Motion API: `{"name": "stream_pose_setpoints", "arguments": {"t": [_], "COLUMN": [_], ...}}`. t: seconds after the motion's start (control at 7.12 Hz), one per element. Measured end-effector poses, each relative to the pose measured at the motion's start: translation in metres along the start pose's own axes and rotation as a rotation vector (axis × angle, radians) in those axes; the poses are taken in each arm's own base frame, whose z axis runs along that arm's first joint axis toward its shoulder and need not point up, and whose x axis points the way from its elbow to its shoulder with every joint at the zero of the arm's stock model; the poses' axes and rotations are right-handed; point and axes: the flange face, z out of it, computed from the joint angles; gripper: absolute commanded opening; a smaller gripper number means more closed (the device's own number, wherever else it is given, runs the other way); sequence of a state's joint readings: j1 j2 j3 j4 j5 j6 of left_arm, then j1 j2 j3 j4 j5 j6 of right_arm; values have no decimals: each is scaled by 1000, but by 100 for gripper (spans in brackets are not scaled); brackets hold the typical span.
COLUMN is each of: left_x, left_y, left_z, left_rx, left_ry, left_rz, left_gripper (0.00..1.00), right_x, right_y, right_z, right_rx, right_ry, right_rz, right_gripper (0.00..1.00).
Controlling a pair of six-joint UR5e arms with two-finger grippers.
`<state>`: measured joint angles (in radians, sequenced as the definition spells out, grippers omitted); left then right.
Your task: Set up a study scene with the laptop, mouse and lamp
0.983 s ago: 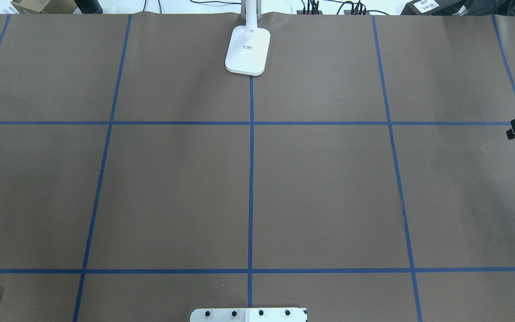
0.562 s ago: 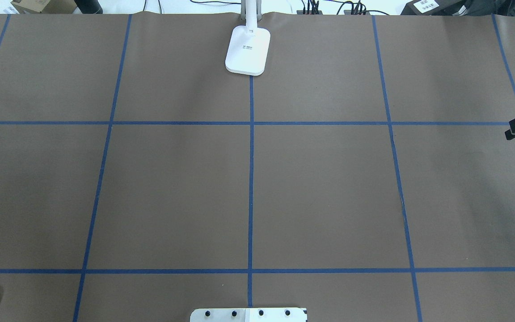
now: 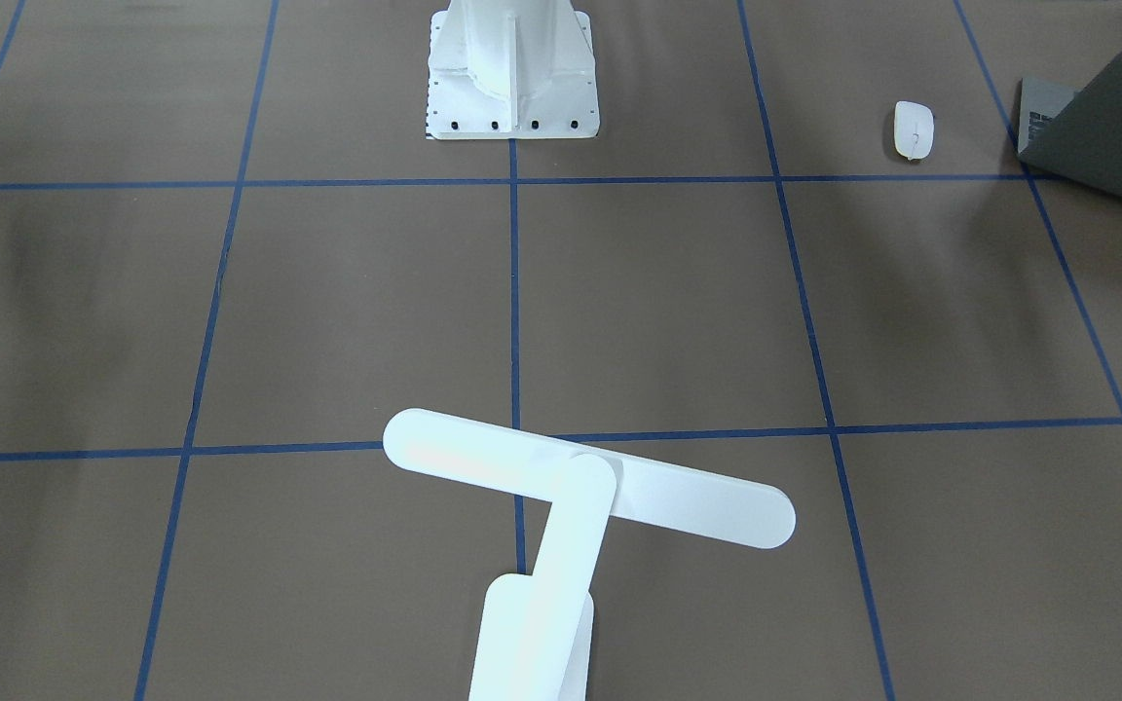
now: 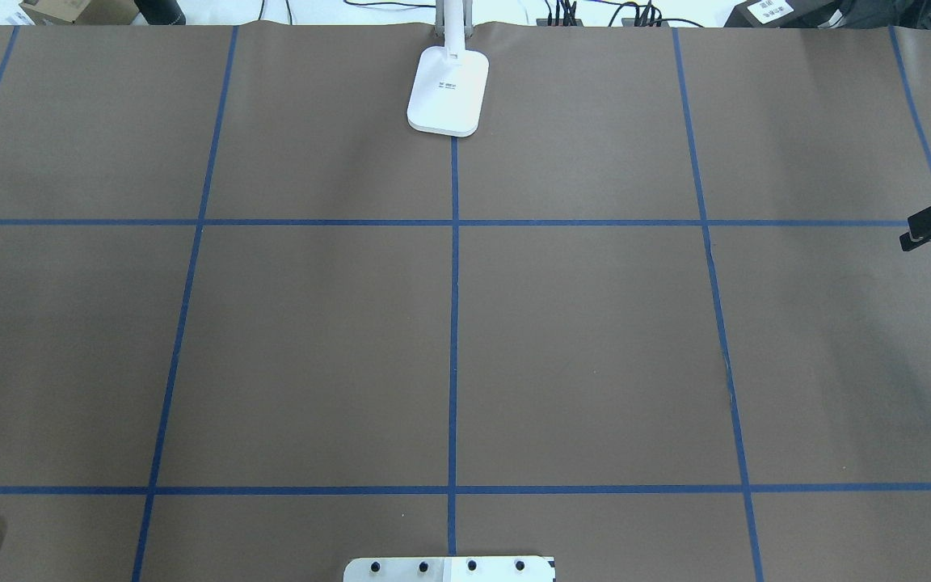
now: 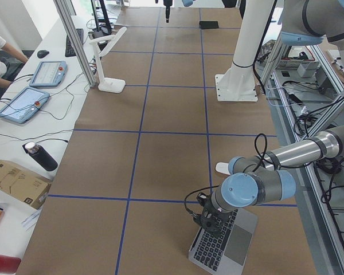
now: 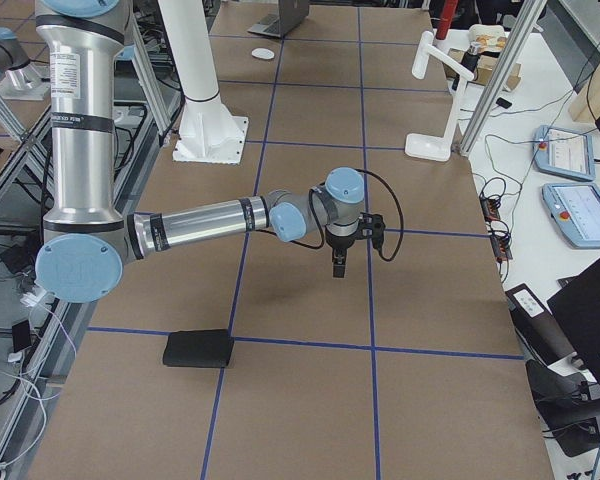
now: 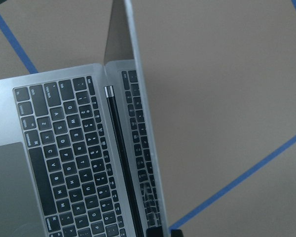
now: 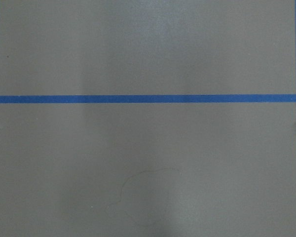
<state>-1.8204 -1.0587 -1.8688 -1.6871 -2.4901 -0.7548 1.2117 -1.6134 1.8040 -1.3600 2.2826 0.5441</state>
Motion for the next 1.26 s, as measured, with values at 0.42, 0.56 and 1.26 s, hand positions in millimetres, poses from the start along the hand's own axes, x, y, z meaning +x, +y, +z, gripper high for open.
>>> {"name": "stream_pose_setpoints", "arguments": {"t": [0.42, 0.56, 1.26], "left_x": [98, 145, 482], "left_y": [-11, -13, 109], "left_z": [-42, -51, -40], "left_rx": [22, 12, -21], "left_ry": [65, 97, 128], "left_rz": [95, 139, 55], "left_gripper": [0, 0, 0], "right_x": [-5, -7, -6], "right_y": [-3, -4, -6], "right_z": [-1, -2, -1], "right_rx": [5, 7, 6], "right_ry": [-4, -6, -4], "right_rz": [-4, -3, 14], "right_gripper": [99, 99, 99]}}
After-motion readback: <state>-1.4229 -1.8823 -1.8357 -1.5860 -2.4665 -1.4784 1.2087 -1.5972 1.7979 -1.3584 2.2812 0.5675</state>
